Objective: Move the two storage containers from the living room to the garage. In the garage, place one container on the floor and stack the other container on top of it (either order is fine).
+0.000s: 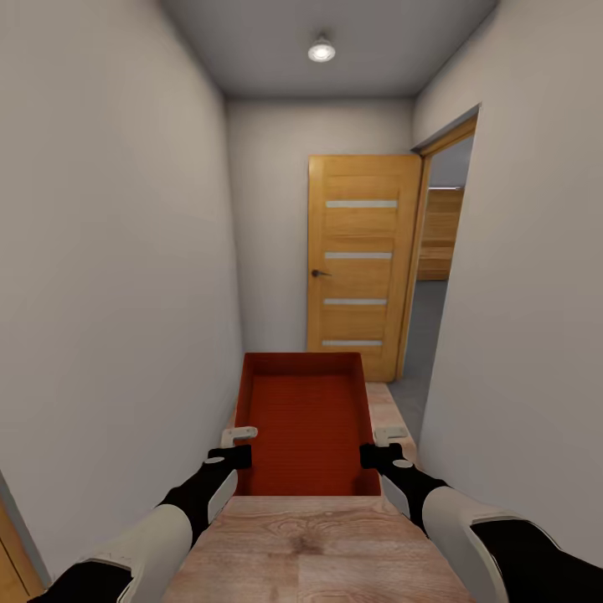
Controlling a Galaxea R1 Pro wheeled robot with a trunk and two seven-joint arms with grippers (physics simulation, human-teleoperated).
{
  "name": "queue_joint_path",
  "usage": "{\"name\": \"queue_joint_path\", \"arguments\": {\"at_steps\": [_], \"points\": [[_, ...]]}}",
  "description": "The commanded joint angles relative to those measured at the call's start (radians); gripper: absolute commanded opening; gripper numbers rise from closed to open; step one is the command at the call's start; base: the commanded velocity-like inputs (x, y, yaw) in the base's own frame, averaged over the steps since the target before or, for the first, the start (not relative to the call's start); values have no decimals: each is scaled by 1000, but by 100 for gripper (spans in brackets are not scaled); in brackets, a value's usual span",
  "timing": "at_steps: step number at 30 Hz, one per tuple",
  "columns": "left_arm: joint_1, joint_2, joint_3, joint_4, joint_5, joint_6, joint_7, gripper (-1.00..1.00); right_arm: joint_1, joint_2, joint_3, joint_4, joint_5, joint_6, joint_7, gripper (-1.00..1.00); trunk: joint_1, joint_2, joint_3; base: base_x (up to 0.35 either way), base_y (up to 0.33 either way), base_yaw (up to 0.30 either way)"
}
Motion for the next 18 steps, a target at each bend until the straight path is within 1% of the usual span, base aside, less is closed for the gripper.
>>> {"name": "queue_joint_path", "arguments": {"at_steps": [1,18], "points": [[-1,30,23,-6,-16,-17,27,-100,0,-19,-33,3,-10,-4,-5,-100,1,-1,-2,322,0,0],[-1,31,23,-6,-15,-17,27,-100,-1,-20,-33,3,-10,-3,-5,-100,1,-1,-2,322,0,0]]}}
